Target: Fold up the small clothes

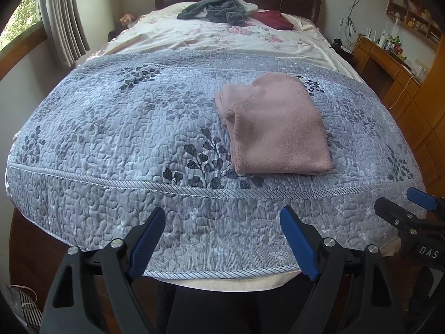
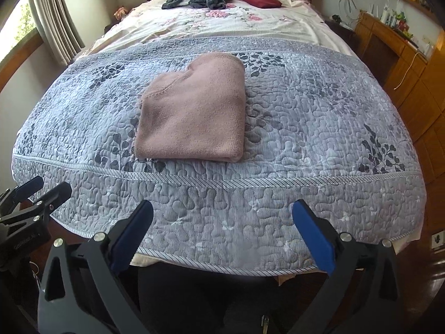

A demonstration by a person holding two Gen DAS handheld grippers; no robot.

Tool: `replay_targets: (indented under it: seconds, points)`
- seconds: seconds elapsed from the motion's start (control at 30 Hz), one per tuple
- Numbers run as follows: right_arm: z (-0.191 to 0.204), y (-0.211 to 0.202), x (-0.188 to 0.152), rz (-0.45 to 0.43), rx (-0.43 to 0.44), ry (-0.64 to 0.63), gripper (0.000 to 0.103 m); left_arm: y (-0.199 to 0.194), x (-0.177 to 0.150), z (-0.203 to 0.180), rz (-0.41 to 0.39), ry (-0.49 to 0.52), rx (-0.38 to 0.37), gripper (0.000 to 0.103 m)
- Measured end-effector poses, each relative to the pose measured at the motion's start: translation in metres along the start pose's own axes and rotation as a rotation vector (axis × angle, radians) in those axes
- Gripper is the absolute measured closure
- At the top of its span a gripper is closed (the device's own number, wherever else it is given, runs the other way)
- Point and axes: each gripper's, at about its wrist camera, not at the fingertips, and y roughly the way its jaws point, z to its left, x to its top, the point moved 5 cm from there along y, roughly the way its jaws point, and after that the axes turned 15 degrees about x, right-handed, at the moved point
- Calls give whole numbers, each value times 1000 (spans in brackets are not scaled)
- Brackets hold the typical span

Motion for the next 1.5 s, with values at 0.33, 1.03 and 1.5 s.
replay_targets:
  seconds: [0.33, 1.03, 1.5]
  points:
    - [5, -12, 0, -16, -26, -13, 3, -19, 2, -9, -46, 34, 19, 18]
    - [-11, -7, 7, -11, -38, 14, 3, 1, 6, -20, -21, 61, 65, 18]
    - [-14, -5, 11, -20, -81, 14, 3, 5, 12, -21, -23, 58, 72, 18]
